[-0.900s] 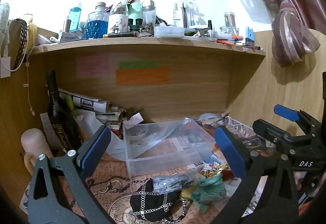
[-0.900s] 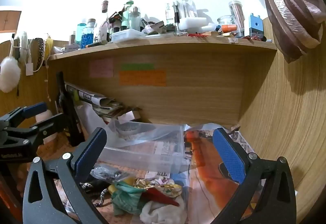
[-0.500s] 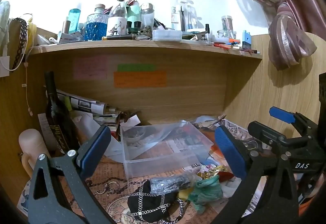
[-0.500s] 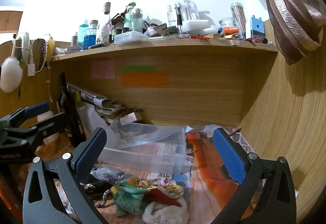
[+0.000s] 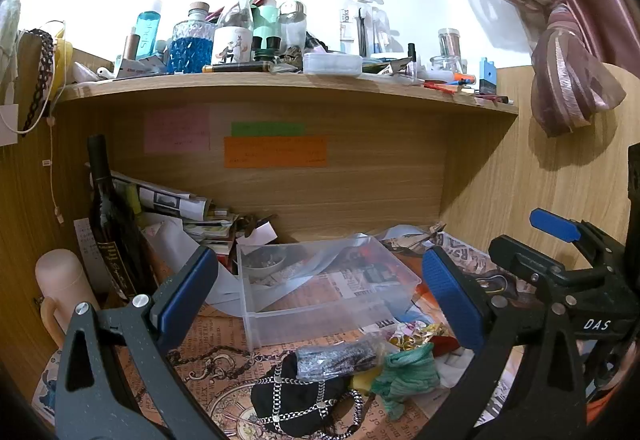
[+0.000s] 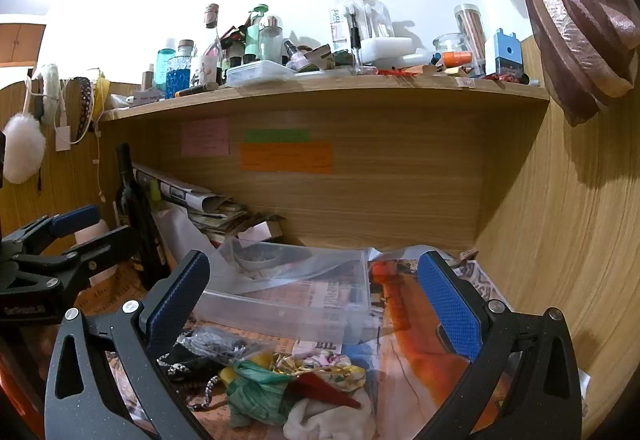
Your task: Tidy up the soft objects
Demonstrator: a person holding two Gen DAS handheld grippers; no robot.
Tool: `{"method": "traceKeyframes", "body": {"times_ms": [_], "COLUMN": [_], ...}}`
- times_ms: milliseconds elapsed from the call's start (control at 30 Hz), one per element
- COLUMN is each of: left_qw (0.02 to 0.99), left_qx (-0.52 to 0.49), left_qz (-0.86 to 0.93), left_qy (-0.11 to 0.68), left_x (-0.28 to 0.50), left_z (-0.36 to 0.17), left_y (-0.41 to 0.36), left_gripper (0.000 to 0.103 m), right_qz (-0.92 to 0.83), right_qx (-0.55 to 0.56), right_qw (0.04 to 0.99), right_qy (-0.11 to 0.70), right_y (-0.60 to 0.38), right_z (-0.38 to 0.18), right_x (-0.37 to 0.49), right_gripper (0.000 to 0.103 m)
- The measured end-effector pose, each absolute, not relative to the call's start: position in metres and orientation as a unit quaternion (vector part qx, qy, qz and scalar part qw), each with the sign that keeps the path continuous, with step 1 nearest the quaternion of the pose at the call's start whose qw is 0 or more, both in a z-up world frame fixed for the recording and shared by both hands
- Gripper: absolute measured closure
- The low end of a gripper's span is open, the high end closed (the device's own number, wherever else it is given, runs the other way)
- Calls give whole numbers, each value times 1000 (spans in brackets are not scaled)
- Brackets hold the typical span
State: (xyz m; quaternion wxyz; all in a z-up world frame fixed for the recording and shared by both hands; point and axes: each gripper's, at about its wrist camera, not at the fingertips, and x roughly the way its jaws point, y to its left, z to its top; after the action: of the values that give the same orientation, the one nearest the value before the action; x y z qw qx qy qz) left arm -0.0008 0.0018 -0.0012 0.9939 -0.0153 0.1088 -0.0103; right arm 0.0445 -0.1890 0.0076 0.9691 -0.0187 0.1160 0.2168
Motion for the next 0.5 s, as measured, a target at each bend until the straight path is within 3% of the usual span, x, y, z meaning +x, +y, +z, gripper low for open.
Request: {"method": "traceKeyframes", "body": {"times_ms": [500], "left_qw": [994], "left_qx": [-14], "left_qz": [-9], "left_qy": [107], "left_x": [2], "left_z": [-5], "left_y": [4], "left_gripper": [0], "right_qz": [221], "right_qx": [-15], "right_qw": [969], "right_qy": [110], "right_y": [-190], "right_z": [8], "right_x": [44], "right_gripper": [0]}}
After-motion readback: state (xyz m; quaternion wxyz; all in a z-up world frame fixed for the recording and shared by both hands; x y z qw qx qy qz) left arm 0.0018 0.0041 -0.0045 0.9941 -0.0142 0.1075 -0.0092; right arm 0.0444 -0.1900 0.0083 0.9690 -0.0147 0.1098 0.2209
